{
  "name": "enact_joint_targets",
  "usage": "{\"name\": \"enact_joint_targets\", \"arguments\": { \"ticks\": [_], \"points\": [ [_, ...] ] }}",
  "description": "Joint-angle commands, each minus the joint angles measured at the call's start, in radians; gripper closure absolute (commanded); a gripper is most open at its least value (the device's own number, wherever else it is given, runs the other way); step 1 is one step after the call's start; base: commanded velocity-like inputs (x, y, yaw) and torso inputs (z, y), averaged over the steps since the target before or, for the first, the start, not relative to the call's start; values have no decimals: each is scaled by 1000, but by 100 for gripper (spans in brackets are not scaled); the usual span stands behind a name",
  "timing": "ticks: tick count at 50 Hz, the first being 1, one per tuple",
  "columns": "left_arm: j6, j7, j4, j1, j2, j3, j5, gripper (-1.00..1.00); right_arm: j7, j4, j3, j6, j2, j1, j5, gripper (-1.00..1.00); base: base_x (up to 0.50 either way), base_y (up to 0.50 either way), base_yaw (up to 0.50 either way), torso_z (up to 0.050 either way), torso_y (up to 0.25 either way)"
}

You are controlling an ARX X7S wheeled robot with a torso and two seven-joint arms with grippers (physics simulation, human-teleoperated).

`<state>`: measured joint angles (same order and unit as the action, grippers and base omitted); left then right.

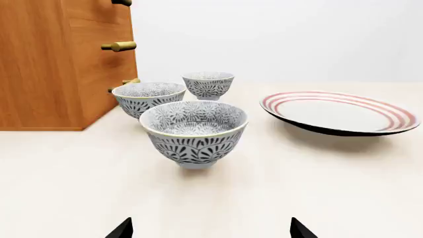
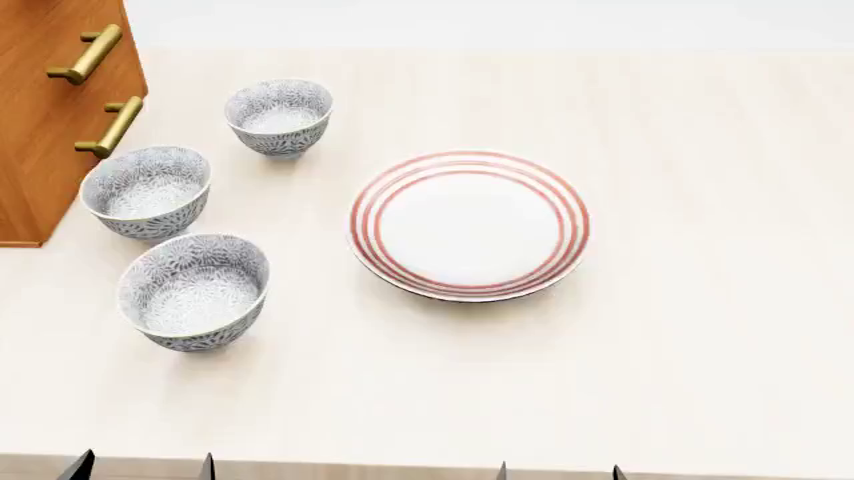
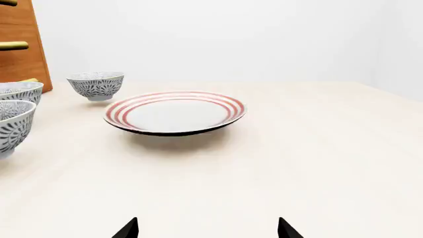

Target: Pick up the bowl and put it in the front on the plate.

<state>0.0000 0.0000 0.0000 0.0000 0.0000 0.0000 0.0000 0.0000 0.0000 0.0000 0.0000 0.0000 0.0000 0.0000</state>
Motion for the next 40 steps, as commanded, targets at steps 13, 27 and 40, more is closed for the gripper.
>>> {"name": "enact_joint_targets", "arguments": {
  "ticks": [13, 27, 40],
  "points": [
    [0, -57, -6, -4, -48, 53, -60, -100, 61, 0, -58, 17, 48, 4, 51, -100, 0, 0, 0, 0, 0],
    [536, -184, 113, 84, -62, 39, 76, -100, 64, -68, -25, -381, 39, -60, 165, -100, 0, 0, 0, 0, 0],
    [591, -238, 128, 93, -80, 51, 131, -100, 99, -73, -48, -565, 59, -77, 135, -100, 64, 0, 0, 0, 0]
  ]
}}
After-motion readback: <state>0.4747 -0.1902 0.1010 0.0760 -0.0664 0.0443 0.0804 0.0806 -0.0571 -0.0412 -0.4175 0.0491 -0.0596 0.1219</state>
